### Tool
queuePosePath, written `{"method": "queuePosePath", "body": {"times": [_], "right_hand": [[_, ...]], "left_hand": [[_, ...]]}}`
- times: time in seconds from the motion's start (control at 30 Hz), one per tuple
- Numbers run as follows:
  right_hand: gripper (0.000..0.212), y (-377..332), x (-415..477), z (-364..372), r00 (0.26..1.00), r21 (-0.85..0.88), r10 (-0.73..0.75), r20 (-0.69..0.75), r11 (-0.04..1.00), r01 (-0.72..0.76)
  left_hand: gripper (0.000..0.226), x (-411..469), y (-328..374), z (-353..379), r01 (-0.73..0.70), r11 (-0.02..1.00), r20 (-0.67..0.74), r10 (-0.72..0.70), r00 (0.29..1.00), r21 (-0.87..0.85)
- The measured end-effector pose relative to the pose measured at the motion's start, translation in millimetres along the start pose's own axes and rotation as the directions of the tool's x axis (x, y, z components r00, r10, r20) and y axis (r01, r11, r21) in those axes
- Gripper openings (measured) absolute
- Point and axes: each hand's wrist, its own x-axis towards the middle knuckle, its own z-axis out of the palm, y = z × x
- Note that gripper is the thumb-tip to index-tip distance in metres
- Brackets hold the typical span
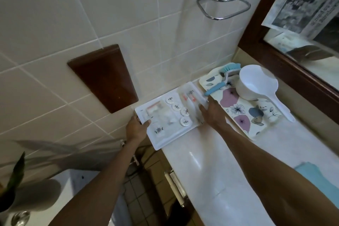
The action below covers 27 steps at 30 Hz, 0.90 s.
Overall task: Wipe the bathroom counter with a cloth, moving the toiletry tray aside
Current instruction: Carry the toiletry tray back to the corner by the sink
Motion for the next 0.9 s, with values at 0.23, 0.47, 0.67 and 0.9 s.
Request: {"method": "queuePosePath", "body": {"times": [0.23, 0.47, 0.67, 0.9], "right_hand": [[0.062, 12.6, -26.5, -1.0, 0.993, 0.057, 0.102, 0.053, 0.993, -0.105], [0.062, 43.0, -99.1, -10.6, 0.977, 0.2, 0.201, 0.07, 0.957, -0.211], [0.057, 70.6, -176.5, -45.2, 0.973, 0.295, 0.227, 0.048, 0.927, -0.231], [0.051, 115.5, -300.9, -113.8, 0.932, 0.437, 0.31, -0.187, 0.876, -0.204]], "left_hand": [[0.034, -16.5, 0.6, -0.1, 0.076, 0.994, -0.006, -0.077, 0.997, -0.074], [0.027, -63.7, -9.5, -5.6, 0.058, 0.997, 0.047, -0.055, 0.997, -0.06], [0.03, -118.6, 5.7, -3.9, -0.031, 0.988, 0.097, 0.047, 0.994, -0.154], [0.028, -217.3, 60.7, 18.7, -0.251, 0.937, 0.137, 0.289, 0.947, -0.243]]}}
